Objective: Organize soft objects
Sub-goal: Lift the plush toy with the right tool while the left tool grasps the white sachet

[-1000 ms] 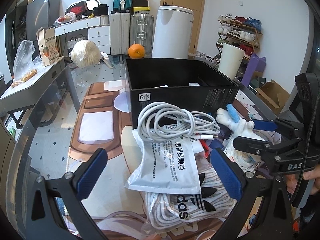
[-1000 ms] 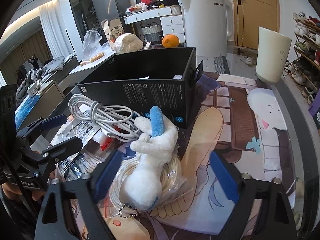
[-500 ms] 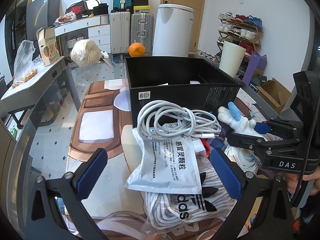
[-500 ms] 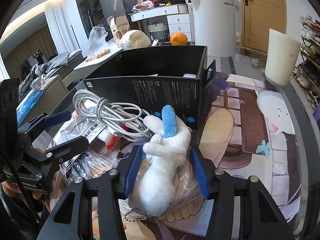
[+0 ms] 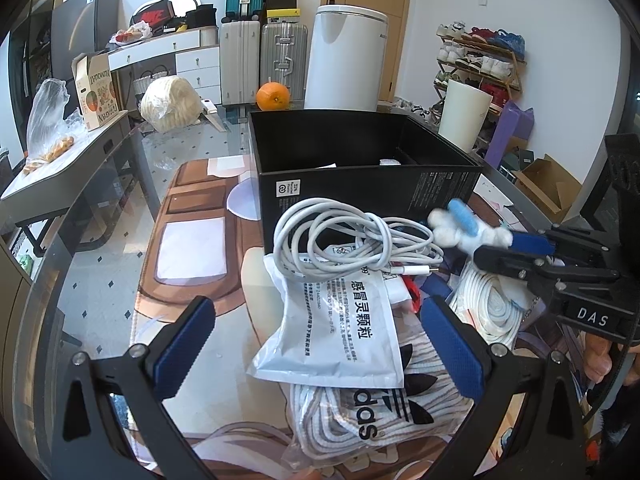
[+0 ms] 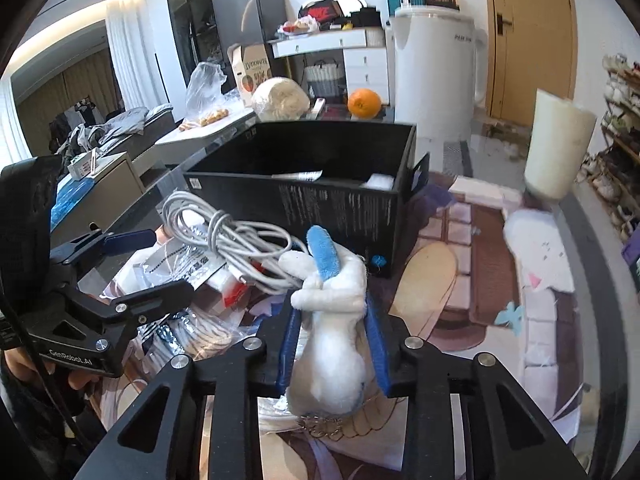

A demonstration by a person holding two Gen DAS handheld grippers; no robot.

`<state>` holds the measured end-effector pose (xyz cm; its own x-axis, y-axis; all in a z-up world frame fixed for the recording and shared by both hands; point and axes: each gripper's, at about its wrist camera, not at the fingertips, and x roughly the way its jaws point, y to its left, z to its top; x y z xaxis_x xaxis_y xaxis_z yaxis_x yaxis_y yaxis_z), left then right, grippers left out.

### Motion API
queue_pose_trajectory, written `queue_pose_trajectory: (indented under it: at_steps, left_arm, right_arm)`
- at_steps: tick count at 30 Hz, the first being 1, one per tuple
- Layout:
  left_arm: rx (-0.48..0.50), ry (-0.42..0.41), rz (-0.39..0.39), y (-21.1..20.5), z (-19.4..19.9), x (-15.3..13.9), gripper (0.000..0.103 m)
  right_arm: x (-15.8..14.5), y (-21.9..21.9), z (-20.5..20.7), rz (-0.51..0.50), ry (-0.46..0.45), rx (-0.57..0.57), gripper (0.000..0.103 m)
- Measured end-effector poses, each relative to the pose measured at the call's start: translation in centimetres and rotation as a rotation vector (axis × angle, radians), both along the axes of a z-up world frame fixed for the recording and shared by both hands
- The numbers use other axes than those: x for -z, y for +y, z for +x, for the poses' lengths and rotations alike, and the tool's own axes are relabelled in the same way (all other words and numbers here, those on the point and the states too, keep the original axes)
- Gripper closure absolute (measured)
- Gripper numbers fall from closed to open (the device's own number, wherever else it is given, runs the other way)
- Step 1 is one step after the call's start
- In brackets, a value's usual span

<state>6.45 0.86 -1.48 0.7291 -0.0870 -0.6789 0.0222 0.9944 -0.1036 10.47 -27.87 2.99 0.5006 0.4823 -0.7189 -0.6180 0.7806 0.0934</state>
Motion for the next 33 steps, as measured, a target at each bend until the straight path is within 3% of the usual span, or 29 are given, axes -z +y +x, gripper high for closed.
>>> queue_pose_trajectory:
  at_steps: [13, 21, 26, 33]
  left_arm:
    - [0.01, 0.04, 0.011, -0.2, 0.5, 0.3, 0.002]
    - [0.053, 0.064, 0.06, -1.3, 0.4, 0.6, 0.036]
    - [0.075, 0.049, 0.071, -1.5, -0.1, 0.4, 0.043]
    - [0.076, 0.015, 0.065, -1.2, -1.4, -0.2, 0.044]
  right_arm:
    - [-0.8, -0.3, -0.5, 0.02, -0.034, -0.015, 0.074]
    - [-1.7, -0.4, -0.8, 0.033, -0.053, -0.014, 0.074]
    - [-1.9, -0.4, -1.1, 0.028, -0.061, -0.015, 0.074]
    - [-2.2, -0.2, -1.3, 0.027, -0.069, -0.024, 0.074]
